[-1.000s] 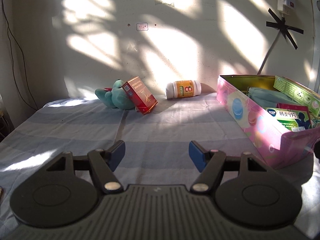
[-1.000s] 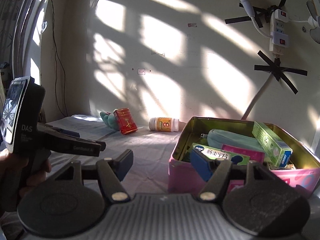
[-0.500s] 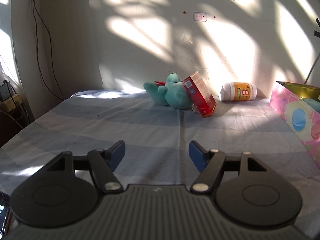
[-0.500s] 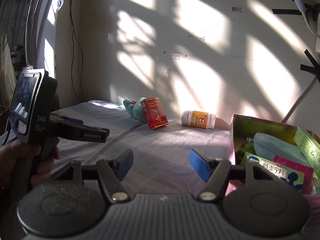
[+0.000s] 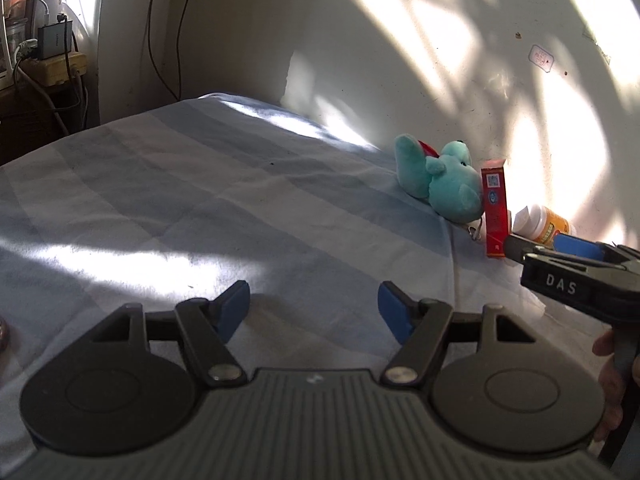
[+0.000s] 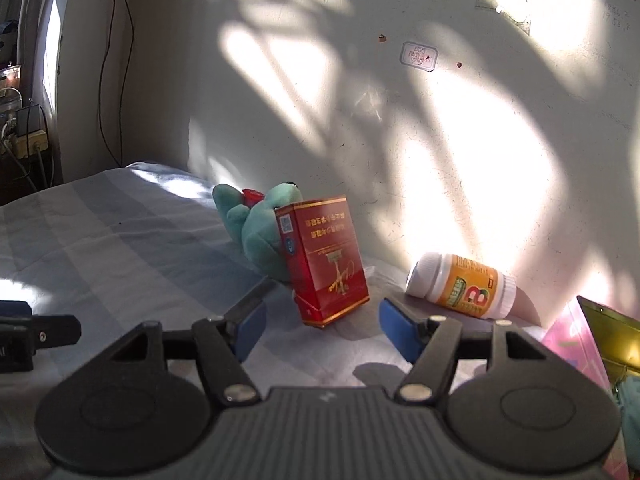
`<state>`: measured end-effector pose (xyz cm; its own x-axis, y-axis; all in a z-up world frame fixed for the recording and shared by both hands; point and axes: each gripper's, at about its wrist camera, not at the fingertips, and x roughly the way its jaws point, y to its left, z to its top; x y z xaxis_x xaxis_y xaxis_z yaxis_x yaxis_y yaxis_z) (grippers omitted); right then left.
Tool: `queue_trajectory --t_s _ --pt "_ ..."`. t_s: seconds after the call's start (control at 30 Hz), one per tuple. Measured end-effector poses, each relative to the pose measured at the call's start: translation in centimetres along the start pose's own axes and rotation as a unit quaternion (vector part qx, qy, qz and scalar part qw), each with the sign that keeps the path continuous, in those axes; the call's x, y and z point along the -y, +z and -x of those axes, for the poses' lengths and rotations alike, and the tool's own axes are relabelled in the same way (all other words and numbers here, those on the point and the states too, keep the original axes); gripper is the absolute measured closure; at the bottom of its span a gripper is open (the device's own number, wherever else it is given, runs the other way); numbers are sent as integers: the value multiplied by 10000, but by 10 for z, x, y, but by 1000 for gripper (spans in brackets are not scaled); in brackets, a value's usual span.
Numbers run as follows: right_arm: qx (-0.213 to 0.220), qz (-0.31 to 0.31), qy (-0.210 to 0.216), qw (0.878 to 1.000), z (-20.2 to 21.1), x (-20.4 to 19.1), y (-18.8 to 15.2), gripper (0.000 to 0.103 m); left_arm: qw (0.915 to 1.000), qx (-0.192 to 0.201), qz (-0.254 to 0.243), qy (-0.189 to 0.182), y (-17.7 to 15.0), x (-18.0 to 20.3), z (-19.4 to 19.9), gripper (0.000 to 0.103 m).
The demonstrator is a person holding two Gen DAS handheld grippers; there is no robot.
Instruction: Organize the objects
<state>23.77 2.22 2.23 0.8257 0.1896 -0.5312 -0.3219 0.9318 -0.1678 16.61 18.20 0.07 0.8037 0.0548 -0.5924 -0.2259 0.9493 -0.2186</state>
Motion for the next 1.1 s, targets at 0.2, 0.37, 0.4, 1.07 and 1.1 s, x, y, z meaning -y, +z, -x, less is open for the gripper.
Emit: queue_trajectory --t_s 0.2,0.37,0.4,1.07,1.1 --pt "-307 -6 -227 9993 -57 -6 11 59 9999 -62 -47 -135 0 3 -4 30" --pt "-203 -144 17 9997 -32 1 2 76 9997 -28 48 -236 2 -1 -4 30" --pt "-216 -317 196 9991 -20 6 -1 76 9995 -1 82 -315 2 -2 -2 30" --pt "-215 -1082 1023 9886 222 83 -164 25 9348 -763 -1111 -3286 -40 72 43 30" --pt "-180 -939 985 9905 220 77 -164 22 9327 -774 -1169 -3322 -42 77 46 30"
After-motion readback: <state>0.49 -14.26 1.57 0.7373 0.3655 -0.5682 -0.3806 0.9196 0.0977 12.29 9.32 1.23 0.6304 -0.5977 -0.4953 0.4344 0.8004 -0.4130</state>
